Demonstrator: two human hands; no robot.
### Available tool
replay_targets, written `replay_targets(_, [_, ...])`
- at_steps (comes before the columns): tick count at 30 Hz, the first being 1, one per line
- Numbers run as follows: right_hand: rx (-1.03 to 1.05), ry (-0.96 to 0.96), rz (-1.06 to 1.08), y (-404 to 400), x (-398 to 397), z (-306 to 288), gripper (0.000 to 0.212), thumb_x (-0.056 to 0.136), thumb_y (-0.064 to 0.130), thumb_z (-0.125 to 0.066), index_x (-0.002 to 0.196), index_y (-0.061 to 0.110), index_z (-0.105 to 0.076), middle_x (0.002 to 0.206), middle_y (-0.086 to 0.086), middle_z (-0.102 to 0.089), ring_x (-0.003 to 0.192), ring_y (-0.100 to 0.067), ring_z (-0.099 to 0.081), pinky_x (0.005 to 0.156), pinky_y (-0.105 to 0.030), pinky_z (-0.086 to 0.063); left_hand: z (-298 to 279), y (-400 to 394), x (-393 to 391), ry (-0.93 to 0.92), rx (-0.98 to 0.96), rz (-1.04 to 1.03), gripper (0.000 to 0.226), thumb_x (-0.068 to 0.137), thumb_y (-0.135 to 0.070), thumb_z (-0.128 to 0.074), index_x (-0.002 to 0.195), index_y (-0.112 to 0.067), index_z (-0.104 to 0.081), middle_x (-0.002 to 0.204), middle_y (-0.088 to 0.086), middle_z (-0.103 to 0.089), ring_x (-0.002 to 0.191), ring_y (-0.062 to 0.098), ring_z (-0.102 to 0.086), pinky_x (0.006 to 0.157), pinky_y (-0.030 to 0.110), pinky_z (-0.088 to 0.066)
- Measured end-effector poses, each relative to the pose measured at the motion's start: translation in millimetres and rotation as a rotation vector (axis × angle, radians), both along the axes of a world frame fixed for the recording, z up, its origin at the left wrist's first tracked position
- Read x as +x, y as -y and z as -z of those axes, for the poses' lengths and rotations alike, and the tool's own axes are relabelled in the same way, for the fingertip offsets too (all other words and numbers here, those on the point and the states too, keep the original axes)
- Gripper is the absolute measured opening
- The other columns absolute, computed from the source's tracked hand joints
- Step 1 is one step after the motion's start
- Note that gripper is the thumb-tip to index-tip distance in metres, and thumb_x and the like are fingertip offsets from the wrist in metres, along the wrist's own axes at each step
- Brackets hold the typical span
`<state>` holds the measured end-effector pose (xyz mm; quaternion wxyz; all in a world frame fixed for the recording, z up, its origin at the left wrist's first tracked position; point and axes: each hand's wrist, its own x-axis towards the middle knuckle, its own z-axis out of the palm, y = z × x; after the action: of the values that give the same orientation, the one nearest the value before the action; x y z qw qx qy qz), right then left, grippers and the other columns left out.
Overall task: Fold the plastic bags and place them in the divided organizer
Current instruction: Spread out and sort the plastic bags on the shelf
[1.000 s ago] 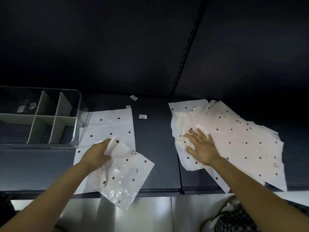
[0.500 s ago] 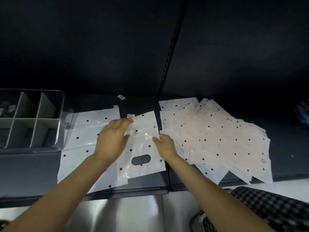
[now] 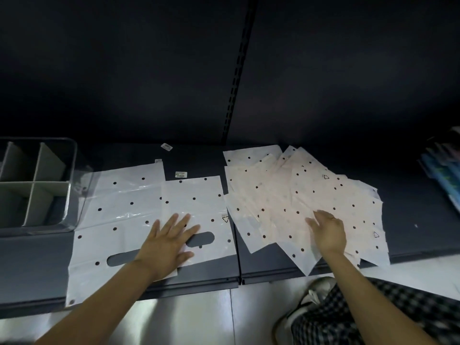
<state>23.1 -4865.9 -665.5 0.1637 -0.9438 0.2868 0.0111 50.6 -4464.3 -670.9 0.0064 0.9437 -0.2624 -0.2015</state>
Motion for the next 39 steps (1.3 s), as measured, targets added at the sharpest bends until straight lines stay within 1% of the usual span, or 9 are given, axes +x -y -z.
replay_targets(7, [0.329, 0.256, 0.058, -104.4, 23.5, -39.3, 0.039, 0.096, 0.025, -0.051, 0.059, 0.011, -0.048, 0.054, -0.004, -0.044, 0.061, -0.021, -0.042, 0.053, -0.030, -0.026, -34.8, 19.9, -12.9, -0.200, -0.640, -0.245, 0.060, 0.088, -0.045, -0.059, 0.141, -0.035, -0.035, 0.148, -0.016, -0.032, 0.136, 0.003, -0.029, 0.105, 0.006, -0.020])
replay_targets(11, [1.018, 0.143, 0.090, -190.4, 26.9, -58.9, 0.026, 0.094, 0.026, -0.054, 0.073, 0.013, -0.062, 0.067, -0.001, -0.060, 0.064, -0.015, -0.057, 0.060, -0.022, -0.042, -50.4, 44.7, -23.1, -0.644, -0.985, -0.528, 0.085, 0.078, -0.031, -0.074, 0.146, -0.031, -0.022, 0.137, -0.014, -0.037, 0.124, 0.001, -0.039, 0.096, 0.010, -0.032])
replay_targets(13, [1.342, 0.063, 0.026, -216.9, 21.5, -61.1, 0.023, 0.096, 0.030, -0.052, 0.090, 0.014, -0.067, 0.082, 0.001, -0.070, 0.071, -0.009, -0.068, 0.064, -0.018, -0.053, -48.0, 44.6, -21.9, -0.540, -1.001, -0.600, 0.085, 0.080, -0.025, -0.074, 0.147, -0.027, -0.021, 0.136, -0.012, -0.040, 0.123, 0.004, -0.041, 0.094, 0.016, -0.035])
replay_targets(19, [0.679, 0.303, -0.056, -149.3, 31.2, -43.2, 0.028, 0.092, 0.012, -0.058, 0.119, 0.005, -0.061, 0.125, -0.012, -0.060, 0.107, -0.018, -0.056, 0.096, -0.024, -0.044, -41.7, -19.4, 8.9, -0.077, -0.848, -1.004, 0.063, 0.083, -0.002, -0.068, 0.139, -0.011, -0.039, 0.112, 0.017, -0.061, 0.095, 0.029, -0.058, 0.080, 0.032, -0.042])
replay_targets(23, [0.177, 0.025, 0.005, -45.0, 23.7, -20.5, 0.059, 0.094, 0.029, -0.053, 0.146, 0.012, -0.031, 0.153, -0.009, -0.027, 0.141, -0.025, -0.022, 0.113, -0.033, -0.020, -42.8, -76.1, 35.0, 0.121, -0.643, -1.002, 0.061, 0.087, -0.002, -0.062, 0.141, -0.010, -0.034, 0.115, 0.031, -0.059, 0.093, 0.046, -0.059, 0.078, 0.050, -0.047])
replay_targets(27, [0.049, -0.158, -0.063, -0.1, 8.6, -4.2, 0.057, 0.095, 0.037, -0.050, 0.146, 0.022, -0.031, 0.155, -0.003, -0.024, 0.141, -0.025, -0.022, 0.110, -0.035, -0.026, -43.5, -102.3, 42.2, 0.257, -0.474, -0.908, 0.067, 0.088, 0.001, -0.056, 0.145, -0.018, -0.025, 0.115, 0.031, -0.054, 0.086, 0.048, -0.056, 0.065, 0.052, -0.049])
replay_targets(33, [-0.022, 0.080, 0.018, -7.9, 10.6, -1.9, 0.025, 0.092, 0.024, -0.058, 0.109, 0.010, -0.070, 0.123, -0.005, -0.062, 0.110, -0.031, -0.052, 0.080, -0.034, -0.046, -33.8, -75.7, 19.2, 0.373, -0.357, -0.324, 0.058, 0.080, -0.013, -0.073, 0.133, -0.008, -0.050, 0.138, 0.021, -0.047, 0.123, 0.044, -0.045, 0.097, 0.061, -0.040])
replay_targets(36, [-0.010, 0.154, 0.050, -21.0, 13.5, -8.5, 0.025, 0.095, 0.022, -0.052, 0.104, 0.005, -0.069, 0.108, -0.012, -0.066, 0.098, -0.032, -0.057, 0.069, -0.031, -0.044, -15.9, -55.3, -0.4, 0.047, -0.167, -0.231, 0.078, 0.084, -0.073, -0.016, 0.147, -0.030, -0.025, 0.157, -0.001, -0.013, 0.145, 0.029, -0.013, 0.115, 0.051, -0.014])
replay_targets(39, [0.031, 0.233, -0.089, -59.8, 20.6, -20.3, 0.022, 0.095, 0.022, -0.051, 0.095, 0.006, -0.066, 0.091, -0.010, -0.067, 0.079, -0.027, -0.061, 0.061, -0.027, -0.038, 2.6, -55.6, -8.9, 0.002, -0.133, -0.238, 0.104, 0.059, -0.084, 0.023, 0.148, -0.038, -0.005, 0.157, -0.009, 0.007, 0.146, 0.020, 0.006, 0.115, 0.049, -0.003])
